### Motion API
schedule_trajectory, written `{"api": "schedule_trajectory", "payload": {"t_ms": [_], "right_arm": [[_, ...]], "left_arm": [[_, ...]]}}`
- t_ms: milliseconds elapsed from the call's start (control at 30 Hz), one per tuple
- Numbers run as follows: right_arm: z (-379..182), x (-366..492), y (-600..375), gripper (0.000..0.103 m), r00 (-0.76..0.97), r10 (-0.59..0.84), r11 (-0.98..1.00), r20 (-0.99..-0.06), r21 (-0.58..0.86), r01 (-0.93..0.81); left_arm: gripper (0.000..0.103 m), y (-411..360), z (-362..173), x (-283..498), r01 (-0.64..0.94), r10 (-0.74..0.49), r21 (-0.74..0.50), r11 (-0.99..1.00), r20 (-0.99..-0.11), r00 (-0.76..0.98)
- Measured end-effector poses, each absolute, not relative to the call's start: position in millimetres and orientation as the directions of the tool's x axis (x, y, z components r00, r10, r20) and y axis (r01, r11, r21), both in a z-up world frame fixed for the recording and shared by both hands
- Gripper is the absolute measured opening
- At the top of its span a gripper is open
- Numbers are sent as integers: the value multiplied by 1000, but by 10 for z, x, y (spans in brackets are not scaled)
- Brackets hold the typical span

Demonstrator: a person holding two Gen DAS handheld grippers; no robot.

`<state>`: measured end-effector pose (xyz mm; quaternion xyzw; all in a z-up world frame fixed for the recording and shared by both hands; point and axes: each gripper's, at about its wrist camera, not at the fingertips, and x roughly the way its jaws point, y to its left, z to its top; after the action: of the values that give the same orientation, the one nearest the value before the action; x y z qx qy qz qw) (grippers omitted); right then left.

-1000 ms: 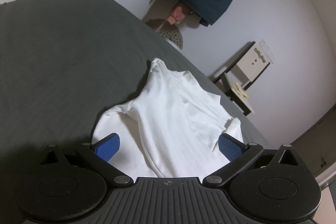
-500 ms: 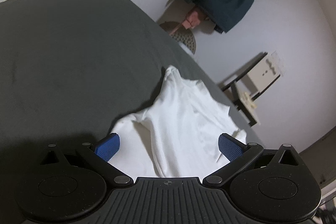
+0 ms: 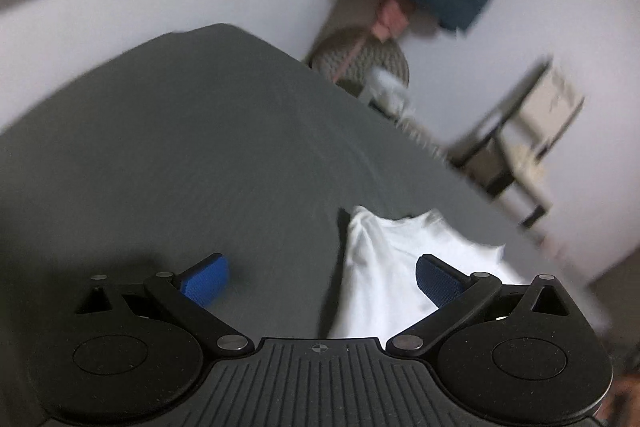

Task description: Fold clothes

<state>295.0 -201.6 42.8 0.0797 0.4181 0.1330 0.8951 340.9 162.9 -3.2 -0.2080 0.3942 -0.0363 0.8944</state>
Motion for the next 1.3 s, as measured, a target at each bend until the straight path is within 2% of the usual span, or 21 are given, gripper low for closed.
{"api": "schedule_trajectory", "payload": {"t_ms": [100, 167, 233, 300, 433, 500, 533, 567, 633, 700, 733, 800, 967, 1167, 1300], "right_arm": [[357, 3199, -2050, 86, 609, 274, 962, -744, 224, -159], [273, 3382, -2086, 79, 583, 282, 959, -762, 226, -169], [185, 3534, -2161, 74, 569, 281, 959, -773, 244, -142], [112, 3646, -2267, 68, 551, 292, 954, -782, 281, -105], [-12, 3802, -2479, 64, 543, 312, 942, -780, 328, -69], [-63, 3848, -2523, 54, 539, 356, 924, -764, 373, -82], [-90, 3872, -2542, 51, 536, 379, 913, -754, 398, -85], [-109, 3883, -2553, 45, 533, 401, 902, -745, 424, -84], [-144, 3903, -2525, 42, 530, 412, 895, -741, 439, -82], [-165, 3917, -2474, 41, 535, 403, 900, -742, 429, -83], [-165, 3921, -2465, 39, 539, 394, 902, -744, 425, -73], [-164, 3929, -2446, 15, 547, 376, 908, -748, 416, -55], [-69, 3824, -2414, 10, 601, 334, 918, -726, 396, -32], [453, 3242, -2336, 10, 723, 353, 922, -595, 351, -161], [776, 2528, -2328, 10, 765, 395, 912, -508, 320, -258]], "left_arm": [[102, 1474, -131, 3785, -58, -213, -318, 946, -750, 626], [102, 1398, -162, 3936, -33, -229, -317, 948, -749, 622], [97, 1304, -192, 4063, -15, -248, -328, 944, -741, 624], [85, 1213, -253, 4199, 5, -269, -333, 943, -754, 599], [83, 992, -391, 4377, 45, -273, -301, 953, -781, 562], [82, 940, -423, 4394, 48, -282, -311, 949, -773, 568], [78, 922, -437, 4419, 48, -290, -322, 946, -769, 570], [59, 905, -450, 4444, 48, -298, -332, 942, -764, 572], [39, 882, -487, 4476, 35, -299, -341, 939, -766, 569], [23, 844, -514, 4501, 35, -299, -341, 939, -766, 569], [23, 842, -512, 4497, 31, -294, -338, 941, -765, 573], [14, 838, -506, 4488, 22, -283, -333, 943, -762, 582], [9, 831, -381, 4361, 29, -248, -296, 955, -737, 629], [9, 961, 90, 3809, 111, -270, -286, 952, -609, 746], [9, 1142, 347, 3089, 205, -312, -252, 946, -526, 792]]}}
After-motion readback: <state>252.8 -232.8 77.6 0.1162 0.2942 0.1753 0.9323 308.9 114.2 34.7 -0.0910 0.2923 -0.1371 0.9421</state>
